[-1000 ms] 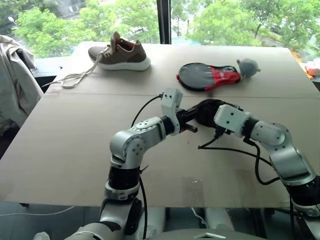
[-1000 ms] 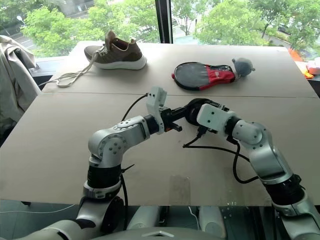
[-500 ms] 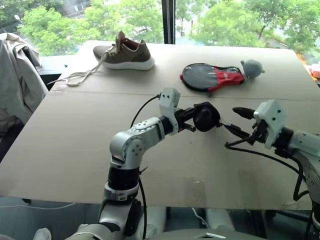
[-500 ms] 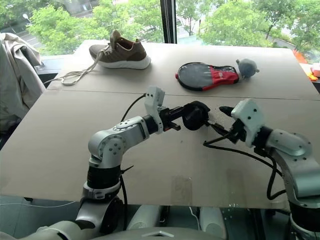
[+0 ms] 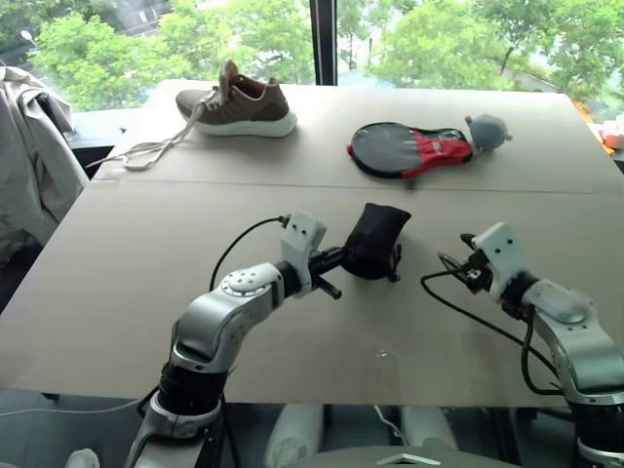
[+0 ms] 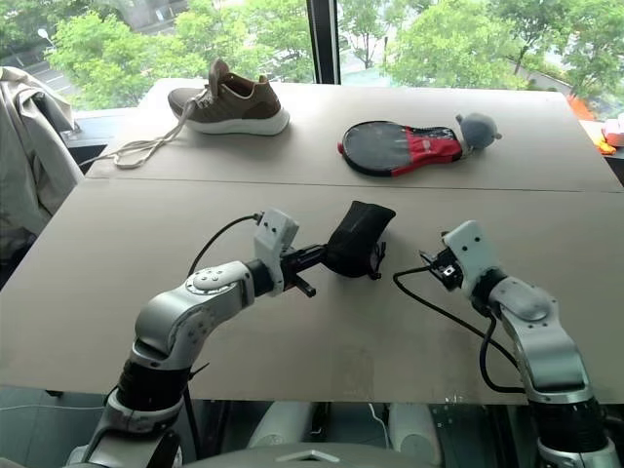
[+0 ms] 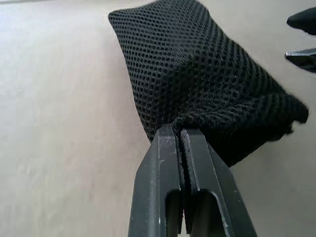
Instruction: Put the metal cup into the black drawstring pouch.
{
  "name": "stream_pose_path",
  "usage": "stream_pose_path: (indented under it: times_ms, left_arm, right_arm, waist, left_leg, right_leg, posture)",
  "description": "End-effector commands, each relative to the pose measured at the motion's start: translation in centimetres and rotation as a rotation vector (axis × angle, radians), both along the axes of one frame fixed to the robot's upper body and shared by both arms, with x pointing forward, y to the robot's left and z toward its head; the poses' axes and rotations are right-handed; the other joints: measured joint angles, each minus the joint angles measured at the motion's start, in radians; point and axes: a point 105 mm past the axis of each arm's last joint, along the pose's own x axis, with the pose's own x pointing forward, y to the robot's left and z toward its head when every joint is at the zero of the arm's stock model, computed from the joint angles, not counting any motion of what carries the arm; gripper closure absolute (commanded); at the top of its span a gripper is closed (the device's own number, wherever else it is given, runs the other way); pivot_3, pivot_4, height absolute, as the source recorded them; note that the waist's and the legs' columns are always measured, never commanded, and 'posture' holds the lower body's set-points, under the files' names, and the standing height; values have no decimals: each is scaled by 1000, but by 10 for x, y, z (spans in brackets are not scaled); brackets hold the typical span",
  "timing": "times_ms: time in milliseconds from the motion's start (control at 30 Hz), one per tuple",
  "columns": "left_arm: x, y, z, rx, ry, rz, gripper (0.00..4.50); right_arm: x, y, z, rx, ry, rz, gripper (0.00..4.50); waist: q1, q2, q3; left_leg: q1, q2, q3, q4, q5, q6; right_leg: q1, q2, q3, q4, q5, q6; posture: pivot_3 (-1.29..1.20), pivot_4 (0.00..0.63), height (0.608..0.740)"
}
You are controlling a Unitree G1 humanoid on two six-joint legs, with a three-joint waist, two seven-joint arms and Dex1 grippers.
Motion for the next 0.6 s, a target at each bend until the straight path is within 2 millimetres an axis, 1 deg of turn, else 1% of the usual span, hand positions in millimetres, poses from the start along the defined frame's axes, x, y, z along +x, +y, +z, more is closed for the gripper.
stream_pose_path:
  times_ms: [33, 100, 167, 267, 367, 433, 500, 600]
  left_arm:
    - [-1, 5, 17, -6, -97, 35, 4500]
    - [-2, 11, 12, 4, -94, 73, 4500]
    - [-7, 15, 7, 36, -99, 78, 4500]
    - [-13, 15, 3, 56, -108, 71, 4500]
    - [-15, 15, 1, 57, -108, 77, 4500]
    - [-15, 15, 0, 59, -108, 81, 4500]
    - [-15, 15, -1, 60, -109, 84, 4500]
    - [-15, 17, -2, 64, -107, 88, 4500]
  right_arm:
    - [2, 14, 15, 70, -38, 13, 1658]
    - [-1, 31, 12, 89, -21, 54, 1658]
    - [-1, 43, 7, 80, -11, 78, 1658]
    - [1, 59, 3, 85, 17, 117, 1658]
    - [1, 73, 1, 110, 46, 159, 1658]
    - [-1, 86, -6, 107, 84, 214, 1658]
    - [-5, 93, -14, 69, 108, 262, 1658]
    - [-10, 99, -24, 66, 158, 292, 1658]
  waist:
    - [2, 0, 0]
    - [4, 0, 0]
    - [2, 0, 0]
    - [-3, 0, 0]
    - [-3, 0, 0]
    - [-3, 0, 0]
    - [-4, 0, 0]
    - [-6, 0, 0]
  left_leg:
    - [0, 0, 0, 0, 0, 0]
    - [0, 0, 0, 0, 0, 0]
    - [1, 1, 0, 0, 0, 0]
    - [1, 1, 0, 0, 0, 0]
    - [0, 0, 0, 0, 0, 0]
    - [1, 0, 0, 0, 0, 0]
    - [1, 0, 0, 0, 0, 0]
    - [0, 0, 0, 0, 0, 0]
  right_leg:
    - [0, 0, 0, 0, 0, 0]
    - [0, 0, 0, 0, 0, -1]
    - [0, 1, 0, 0, 0, -1]
    - [0, 1, 0, 0, 0, -1]
    - [0, 0, 0, 0, 0, -1]
    - [0, 1, -1, 0, 0, -1]
    - [0, 1, -1, 0, 0, -1]
    - [0, 1, -1, 0, 0, -1]
  posture:
    - [0, 150, 740]
    - [0, 150, 740]
    - [0, 150, 740]
    - [0, 150, 740]
    - [0, 150, 740]
    - [0, 150, 740]
    - [0, 150, 740]
    - [0, 150, 740]
